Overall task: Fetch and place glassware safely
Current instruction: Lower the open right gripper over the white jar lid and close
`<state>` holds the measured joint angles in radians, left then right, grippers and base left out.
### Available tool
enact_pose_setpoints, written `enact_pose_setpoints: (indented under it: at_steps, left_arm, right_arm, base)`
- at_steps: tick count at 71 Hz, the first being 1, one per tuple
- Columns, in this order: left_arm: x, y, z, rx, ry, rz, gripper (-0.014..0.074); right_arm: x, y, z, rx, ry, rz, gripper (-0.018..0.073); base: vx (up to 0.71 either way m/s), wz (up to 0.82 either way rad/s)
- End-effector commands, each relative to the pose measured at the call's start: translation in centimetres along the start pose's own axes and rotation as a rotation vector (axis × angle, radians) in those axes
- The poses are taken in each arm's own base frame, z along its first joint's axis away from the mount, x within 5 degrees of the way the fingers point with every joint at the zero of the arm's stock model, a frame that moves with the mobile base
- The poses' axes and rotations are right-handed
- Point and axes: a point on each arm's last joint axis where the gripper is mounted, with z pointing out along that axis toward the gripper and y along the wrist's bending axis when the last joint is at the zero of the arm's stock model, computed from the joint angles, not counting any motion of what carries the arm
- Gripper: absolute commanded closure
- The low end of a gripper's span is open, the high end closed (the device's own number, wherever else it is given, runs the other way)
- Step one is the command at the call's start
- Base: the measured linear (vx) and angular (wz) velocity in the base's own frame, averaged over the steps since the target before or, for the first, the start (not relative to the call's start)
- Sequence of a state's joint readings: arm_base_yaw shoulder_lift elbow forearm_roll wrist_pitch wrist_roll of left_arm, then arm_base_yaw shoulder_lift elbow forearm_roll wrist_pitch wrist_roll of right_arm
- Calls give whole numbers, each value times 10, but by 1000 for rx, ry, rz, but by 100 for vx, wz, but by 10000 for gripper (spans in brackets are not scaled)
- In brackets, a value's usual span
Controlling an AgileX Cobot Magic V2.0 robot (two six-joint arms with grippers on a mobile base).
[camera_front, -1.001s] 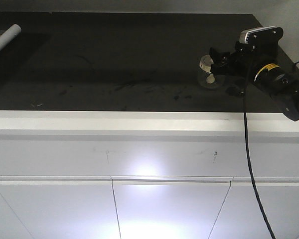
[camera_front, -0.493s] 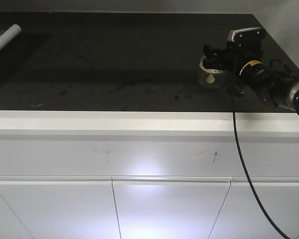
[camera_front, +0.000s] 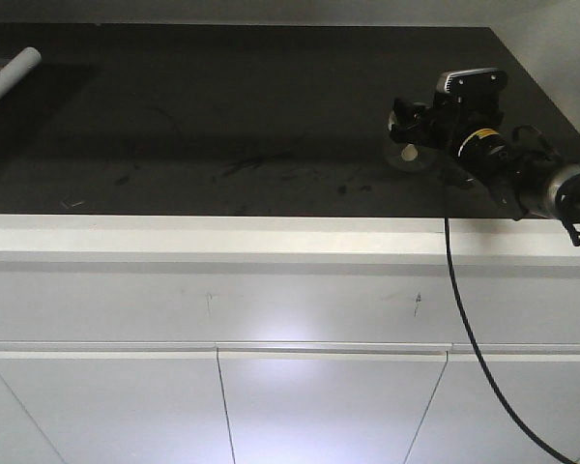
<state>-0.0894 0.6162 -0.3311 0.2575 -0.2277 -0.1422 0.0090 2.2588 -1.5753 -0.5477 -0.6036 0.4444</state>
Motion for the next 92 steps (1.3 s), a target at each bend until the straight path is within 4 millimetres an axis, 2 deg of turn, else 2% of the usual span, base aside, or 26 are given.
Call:
enact_pose_setpoints:
  at_steps: [1, 8, 11, 16, 27, 37, 60, 69, 79, 92]
  left_arm:
    - [-15, -1, 1, 13, -94, -14, 603]
    - [-15, -1, 1, 13, -94, -14, 603]
    - [-15, -1, 1, 13, -94, -14, 603]
    - [-15, -1, 1, 13, -94, -14, 603]
    - [-15, -1, 1, 13, -94, -14, 603]
    - [-15, -1, 1, 13, -94, -14, 603]
    - [-15, -1, 1, 13, -94, -14, 603]
    - [-15, -1, 1, 13, -94, -14, 603]
    - [-15, -1, 1, 13, -94, -14, 603]
    - [-15, -1, 1, 13, -94, -14, 603]
  right_arm:
    - [-41, -1, -4, -1, -117, -22, 183]
    - [-41, -1, -4, 0, -114, -22, 342]
    - [-41, -1, -4, 0, -114, -22, 449]
    - [-41, -1, -4, 0, -114, -21, 574]
    - [-43, -1, -4, -1, -116, -24, 568]
    - [-55, 0, -8, 0, -140, -31, 567]
    - [-116, 14, -33, -77, -137, -50, 564]
    - [-135, 23, -54, -119, -118, -19, 563]
    - [-133, 34, -87, -120, -76, -35, 563]
    - [-135, 54, -140, -157, -79, -68, 563]
  base:
    - [0, 0]
    - [0, 0]
    - [0, 0]
    - [0, 0]
    - [0, 0]
    - [0, 0]
    - [0, 0]
    - [0, 0]
    - [0, 0]
    - [0, 0]
